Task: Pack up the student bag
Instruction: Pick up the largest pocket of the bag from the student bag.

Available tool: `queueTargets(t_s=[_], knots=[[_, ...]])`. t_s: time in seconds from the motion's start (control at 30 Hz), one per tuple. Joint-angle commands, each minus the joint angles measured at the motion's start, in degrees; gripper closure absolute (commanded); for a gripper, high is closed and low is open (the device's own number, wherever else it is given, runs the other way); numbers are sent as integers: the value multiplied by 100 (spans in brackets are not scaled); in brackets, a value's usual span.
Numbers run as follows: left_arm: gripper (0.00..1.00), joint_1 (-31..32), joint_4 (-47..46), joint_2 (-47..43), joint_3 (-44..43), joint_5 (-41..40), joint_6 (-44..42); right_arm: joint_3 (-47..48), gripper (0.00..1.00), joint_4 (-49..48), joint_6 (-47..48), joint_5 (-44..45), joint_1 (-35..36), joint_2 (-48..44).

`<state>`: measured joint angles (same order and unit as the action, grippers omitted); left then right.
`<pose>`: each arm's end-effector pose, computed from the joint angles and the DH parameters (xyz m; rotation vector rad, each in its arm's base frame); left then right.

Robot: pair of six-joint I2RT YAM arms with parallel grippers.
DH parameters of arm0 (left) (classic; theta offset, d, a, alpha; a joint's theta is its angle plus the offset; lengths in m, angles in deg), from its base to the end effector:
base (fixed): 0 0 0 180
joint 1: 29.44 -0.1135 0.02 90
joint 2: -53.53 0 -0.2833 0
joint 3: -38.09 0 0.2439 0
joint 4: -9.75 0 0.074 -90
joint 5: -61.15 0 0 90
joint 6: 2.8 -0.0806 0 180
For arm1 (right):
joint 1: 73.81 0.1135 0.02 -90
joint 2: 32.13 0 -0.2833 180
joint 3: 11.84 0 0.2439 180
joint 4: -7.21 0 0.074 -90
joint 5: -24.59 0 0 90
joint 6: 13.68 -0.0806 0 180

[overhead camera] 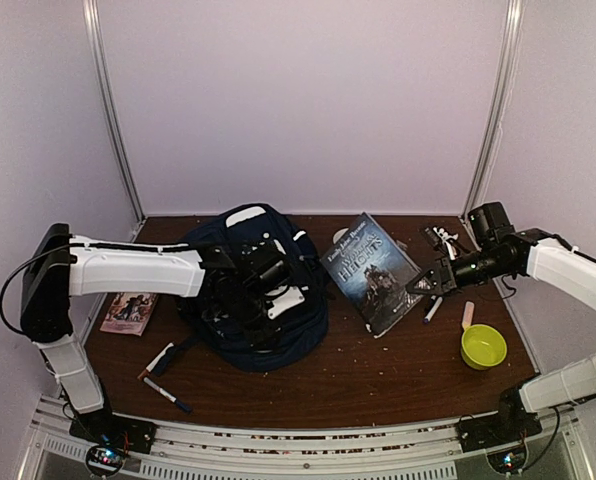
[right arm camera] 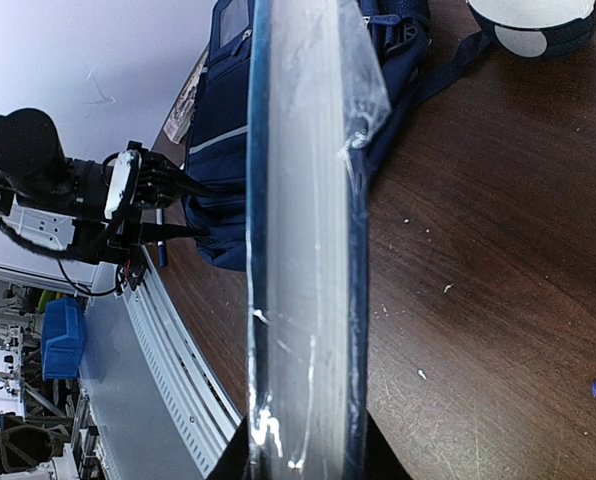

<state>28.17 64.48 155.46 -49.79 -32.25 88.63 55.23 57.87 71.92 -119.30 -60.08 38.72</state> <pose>0.2028 -0.3108 0.1875 1.2975 2.4639 -0.1851 0.2188 0.1205 0.2662 -0.5782 2.3325 1.3104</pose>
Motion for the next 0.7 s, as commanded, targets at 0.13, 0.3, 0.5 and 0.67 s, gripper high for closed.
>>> queueTargets(t_s=[0.13, 0.3, 0.5, 0.67], knots=[[52, -373, -94, 24, -312, 1513, 374, 11, 100, -763, 133, -379, -51, -240], [58, -364, -79, 273, -402, 1417, 387, 15, 100, -742, 140, -390, -85, -262], [59, -364, -69, 468, -521, 1770, 343, -50, 100, -767, 146, -359, -126, -318], [65, -364, -54, 641, -594, 1695, 315, -47, 100, -791, 118, -378, -134, -279]])
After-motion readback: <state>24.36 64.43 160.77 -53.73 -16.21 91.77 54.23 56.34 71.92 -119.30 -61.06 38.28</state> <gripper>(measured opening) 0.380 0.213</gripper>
